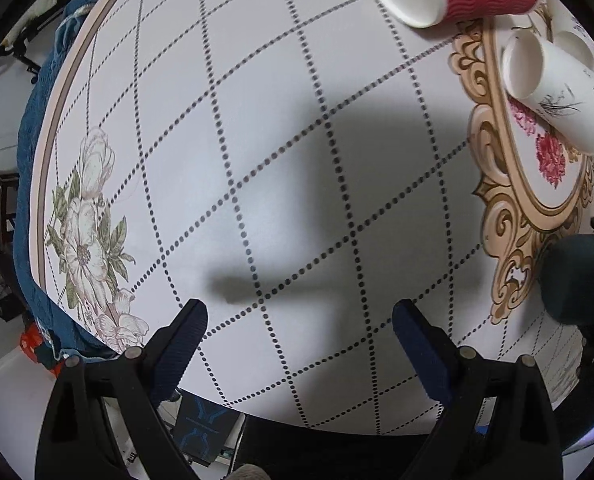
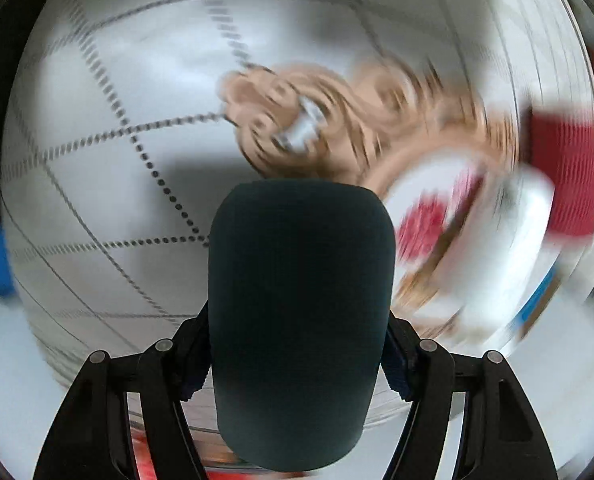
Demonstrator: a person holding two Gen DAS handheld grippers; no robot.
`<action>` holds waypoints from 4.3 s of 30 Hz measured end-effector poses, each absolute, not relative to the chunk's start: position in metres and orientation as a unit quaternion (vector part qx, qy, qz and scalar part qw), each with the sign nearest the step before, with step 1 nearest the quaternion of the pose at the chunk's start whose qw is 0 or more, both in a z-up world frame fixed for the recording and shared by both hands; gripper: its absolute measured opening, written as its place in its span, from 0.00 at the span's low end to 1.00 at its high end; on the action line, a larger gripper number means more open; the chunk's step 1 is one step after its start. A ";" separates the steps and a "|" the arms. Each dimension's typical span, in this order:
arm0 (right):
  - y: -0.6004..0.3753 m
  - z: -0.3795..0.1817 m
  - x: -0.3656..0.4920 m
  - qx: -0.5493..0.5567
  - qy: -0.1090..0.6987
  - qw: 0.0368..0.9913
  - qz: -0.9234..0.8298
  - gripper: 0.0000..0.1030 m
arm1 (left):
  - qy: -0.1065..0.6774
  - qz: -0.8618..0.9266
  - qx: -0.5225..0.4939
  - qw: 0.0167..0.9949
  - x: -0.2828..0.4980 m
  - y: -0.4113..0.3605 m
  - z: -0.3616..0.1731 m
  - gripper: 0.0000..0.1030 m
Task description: Flip cup upside down
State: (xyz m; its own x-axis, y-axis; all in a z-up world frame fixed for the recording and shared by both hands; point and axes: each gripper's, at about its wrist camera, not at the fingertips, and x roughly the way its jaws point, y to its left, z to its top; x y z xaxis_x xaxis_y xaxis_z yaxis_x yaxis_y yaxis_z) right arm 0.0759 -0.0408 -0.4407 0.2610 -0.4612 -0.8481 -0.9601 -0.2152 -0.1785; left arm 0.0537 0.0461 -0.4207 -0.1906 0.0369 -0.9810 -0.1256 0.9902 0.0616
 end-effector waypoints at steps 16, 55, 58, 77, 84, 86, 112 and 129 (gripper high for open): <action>-0.125 -0.433 0.152 -0.278 0.796 0.504 0.186 0.69 | 0.761 0.030 0.029 0.647 0.080 -0.011 -0.406 0.92; -0.245 -0.401 0.174 -0.060 0.808 0.581 0.076 0.68 | 0.755 -0.021 0.065 0.652 0.101 -0.099 -0.384 0.92; -0.270 -0.376 0.166 -0.023 0.785 0.615 0.064 0.68 | 0.752 -0.031 0.069 0.655 0.108 -0.110 -0.380 0.92; -0.366 -0.307 0.158 0.095 0.496 0.860 -0.066 0.68 | 0.726 -0.046 0.080 0.681 0.172 -0.175 -0.366 0.92; -0.347 -0.329 0.151 0.040 0.475 0.878 -0.050 0.68 | 0.720 -0.057 0.086 0.686 0.169 -0.194 -0.372 0.92; -0.343 -0.334 0.148 0.028 0.477 0.878 -0.043 0.68 | 0.719 -0.053 0.090 0.687 0.163 -0.209 -0.376 0.92; -0.364 -0.202 0.040 0.097 0.557 0.814 -0.134 0.94 | 0.649 -0.076 0.072 0.753 0.099 -0.175 -0.226 0.97; -0.357 -0.020 -0.048 0.096 0.483 0.858 -0.147 0.94 | 0.572 -0.094 0.051 0.813 0.040 -0.159 -0.064 0.97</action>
State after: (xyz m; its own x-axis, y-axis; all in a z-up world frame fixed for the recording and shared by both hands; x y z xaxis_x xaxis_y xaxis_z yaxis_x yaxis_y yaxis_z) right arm -0.0480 -0.3574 -0.0201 0.4908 -0.1590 -0.8566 0.3446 0.9385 0.0233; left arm 0.0398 -0.1592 -0.0643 0.3273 -0.0949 -0.9401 0.2113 0.9771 -0.0251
